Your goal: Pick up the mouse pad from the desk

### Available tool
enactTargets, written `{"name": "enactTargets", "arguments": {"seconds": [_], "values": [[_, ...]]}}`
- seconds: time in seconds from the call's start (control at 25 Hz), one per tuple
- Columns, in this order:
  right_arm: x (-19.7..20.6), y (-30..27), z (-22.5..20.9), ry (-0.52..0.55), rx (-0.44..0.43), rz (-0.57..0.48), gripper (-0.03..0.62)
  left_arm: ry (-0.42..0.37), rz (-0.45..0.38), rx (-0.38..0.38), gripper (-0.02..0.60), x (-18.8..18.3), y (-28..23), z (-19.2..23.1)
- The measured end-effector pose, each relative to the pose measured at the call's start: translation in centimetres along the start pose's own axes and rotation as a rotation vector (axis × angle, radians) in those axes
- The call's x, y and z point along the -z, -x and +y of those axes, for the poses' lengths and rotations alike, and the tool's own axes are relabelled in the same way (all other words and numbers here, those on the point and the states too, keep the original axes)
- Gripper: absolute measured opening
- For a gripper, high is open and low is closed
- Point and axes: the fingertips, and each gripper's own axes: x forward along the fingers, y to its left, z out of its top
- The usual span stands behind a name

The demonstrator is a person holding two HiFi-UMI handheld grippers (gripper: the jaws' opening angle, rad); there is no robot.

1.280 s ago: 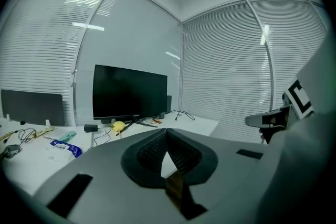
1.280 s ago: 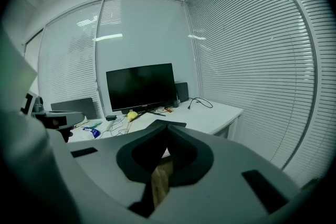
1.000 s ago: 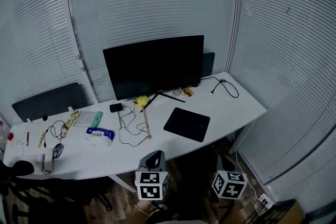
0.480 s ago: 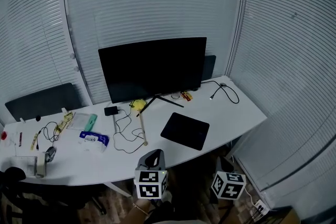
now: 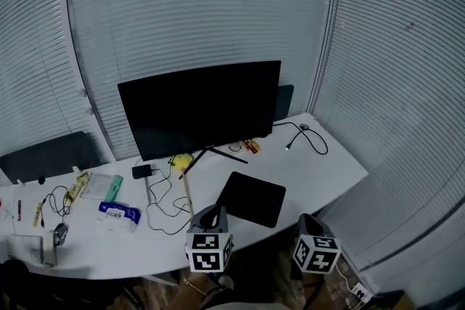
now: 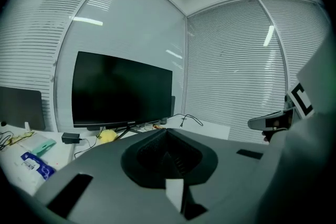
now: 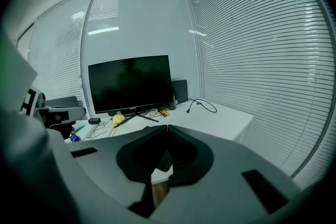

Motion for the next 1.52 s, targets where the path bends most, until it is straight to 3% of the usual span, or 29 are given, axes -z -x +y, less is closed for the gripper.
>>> {"name": "enactTargets", "arguments": {"seconds": [0.88, 1.52], "values": [[-5.6, -11.1, -1.8, -0.026, 0.039, -0.012, 0.032, -0.025, 0.005, 0.016, 0.017, -4.2, -12.2, 3.8], [-3.6, -16.9, -1.2, -0.022, -0.022, 0.112, 0.032, 0.028, 0.129, -0.046, 0.017, 0.1, -15.6, 6.4]]}}
